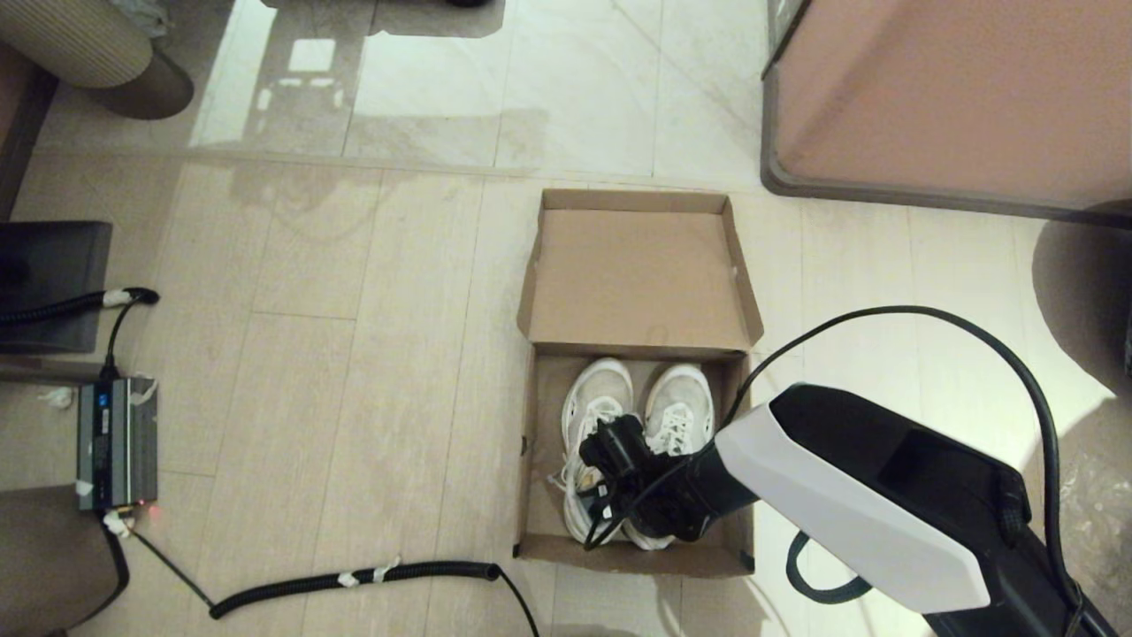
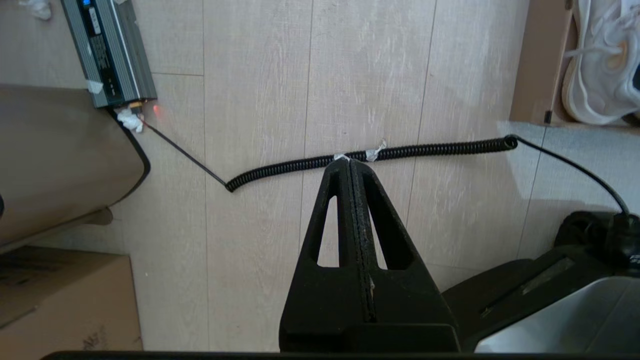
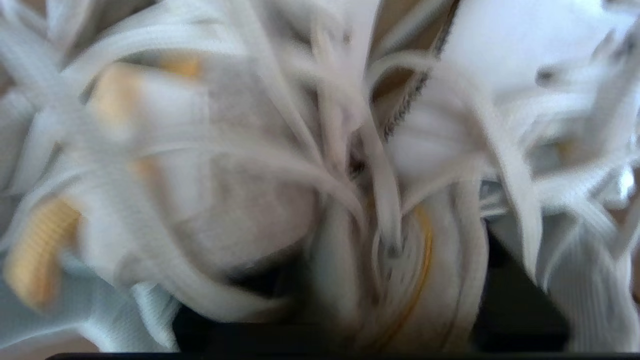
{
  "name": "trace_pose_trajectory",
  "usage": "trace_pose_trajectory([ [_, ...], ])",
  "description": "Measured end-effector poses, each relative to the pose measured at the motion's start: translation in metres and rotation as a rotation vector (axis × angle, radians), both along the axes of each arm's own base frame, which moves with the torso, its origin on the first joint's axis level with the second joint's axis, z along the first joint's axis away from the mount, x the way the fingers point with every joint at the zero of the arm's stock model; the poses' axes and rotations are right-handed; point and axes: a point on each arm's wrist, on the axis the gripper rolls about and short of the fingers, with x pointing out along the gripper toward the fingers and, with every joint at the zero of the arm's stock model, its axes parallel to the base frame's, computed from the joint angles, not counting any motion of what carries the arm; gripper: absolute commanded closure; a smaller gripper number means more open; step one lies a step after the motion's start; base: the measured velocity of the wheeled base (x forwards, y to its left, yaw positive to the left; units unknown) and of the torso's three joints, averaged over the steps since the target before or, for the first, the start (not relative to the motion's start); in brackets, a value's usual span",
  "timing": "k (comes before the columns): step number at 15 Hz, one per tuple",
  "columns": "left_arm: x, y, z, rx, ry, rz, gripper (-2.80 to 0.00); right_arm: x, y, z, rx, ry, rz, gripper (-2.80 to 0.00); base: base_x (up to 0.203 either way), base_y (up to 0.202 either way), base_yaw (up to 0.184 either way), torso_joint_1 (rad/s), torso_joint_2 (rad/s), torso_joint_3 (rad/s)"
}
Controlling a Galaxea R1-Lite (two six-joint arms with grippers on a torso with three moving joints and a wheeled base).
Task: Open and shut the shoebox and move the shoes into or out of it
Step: Put the shoes out of the shoe box
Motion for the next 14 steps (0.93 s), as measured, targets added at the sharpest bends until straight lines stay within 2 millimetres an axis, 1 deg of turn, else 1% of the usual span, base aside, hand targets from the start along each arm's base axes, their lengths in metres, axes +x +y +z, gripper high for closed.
trace_pose_trajectory([
  [2, 0.000, 0.000, 0.000, 0.017, 0.003, -0.012, 0.00, -0.006, -0.003, 0.008, -0.013, 0.025, 0.000, 0.00, 0.000, 0.000, 0.000, 0.000, 0.00, 0.000],
  [5, 0.000, 0.000, 0.002, 0.075, 0.001, -0.028, 0.00, -0.017, -0.011, 0.036, 0.005, 0.057, -0.028, 0.00, 0.000, 0.000, 0.000, 0.000, 0.00, 0.000],
  [6, 0.000, 0.000, 0.002, 0.088, 0.004, -0.031, 0.00, -0.023, -0.014, 0.049, 0.023, 0.069, -0.036, 0.00, 0.000, 0.000, 0.000, 0.000, 0.00, 0.000],
  [9, -0.001, 0.000, 0.000, 0.126, 0.012, -0.038, 0.00, -0.050, -0.027, 0.098, 0.100, 0.099, -0.022, 0.00, 0.000, 0.000, 0.000, 0.000, 0.00, 0.000],
  [11, -0.002, -0.001, -0.002, 0.125, 0.010, -0.055, 0.00, -0.072, -0.042, 0.134, 0.161, 0.101, 0.007, 0.00, 0.000, 0.000, 0.000, 0.000, 0.00, 0.000],
  [14, -0.005, -0.002, -0.005, 0.147, -0.007, -0.085, 0.00, -0.107, -0.069, 0.179, 0.206, 0.096, 0.027, 0.00, 0.000, 0.000, 0.000, 0.000, 0.00, 0.000],
])
